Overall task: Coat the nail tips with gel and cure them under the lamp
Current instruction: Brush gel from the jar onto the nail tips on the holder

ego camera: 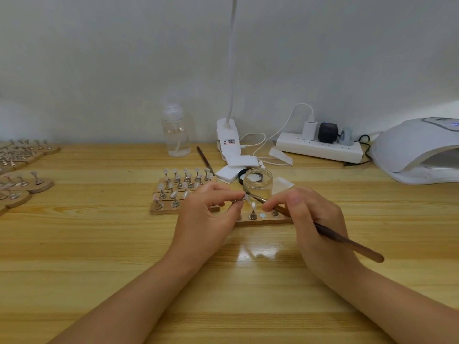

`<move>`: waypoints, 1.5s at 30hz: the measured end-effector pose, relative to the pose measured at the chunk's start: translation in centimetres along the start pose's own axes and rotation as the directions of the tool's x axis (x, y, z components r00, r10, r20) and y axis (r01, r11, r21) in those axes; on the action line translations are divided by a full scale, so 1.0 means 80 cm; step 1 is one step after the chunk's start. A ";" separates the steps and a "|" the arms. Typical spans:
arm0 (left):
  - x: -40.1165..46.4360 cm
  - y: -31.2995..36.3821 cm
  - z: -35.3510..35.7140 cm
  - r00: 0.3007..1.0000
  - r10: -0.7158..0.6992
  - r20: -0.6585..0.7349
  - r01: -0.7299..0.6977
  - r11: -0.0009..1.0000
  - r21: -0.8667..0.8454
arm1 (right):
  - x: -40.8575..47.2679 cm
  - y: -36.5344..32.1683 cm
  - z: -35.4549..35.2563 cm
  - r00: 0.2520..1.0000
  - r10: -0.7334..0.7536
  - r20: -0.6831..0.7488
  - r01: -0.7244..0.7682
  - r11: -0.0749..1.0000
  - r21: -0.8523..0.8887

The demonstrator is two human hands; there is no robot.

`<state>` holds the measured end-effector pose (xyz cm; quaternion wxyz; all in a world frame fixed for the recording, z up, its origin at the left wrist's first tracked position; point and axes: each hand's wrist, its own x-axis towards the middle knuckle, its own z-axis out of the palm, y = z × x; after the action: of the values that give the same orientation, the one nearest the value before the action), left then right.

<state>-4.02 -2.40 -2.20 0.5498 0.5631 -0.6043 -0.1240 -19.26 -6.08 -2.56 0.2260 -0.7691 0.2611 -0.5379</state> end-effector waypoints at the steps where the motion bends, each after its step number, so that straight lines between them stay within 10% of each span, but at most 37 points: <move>1: 0.000 0.000 0.000 1.000 -0.001 0.003 0.001 1.000 0.004 | 0.000 0.000 0.000 1.000 0.017 0.006 -0.017 1.000 0.003; 45: 0.001 -0.005 0.000 1.000 0.009 0.011 -0.009 1.000 0.014 | -0.002 0.004 -0.001 1.000 0.019 -0.005 -0.019 1.000 -0.004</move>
<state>-3.77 -2.62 -2.47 0.5430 0.5636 -0.6107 -0.1205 -19.41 -6.21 -2.83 0.2291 -0.7657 0.2700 -0.5370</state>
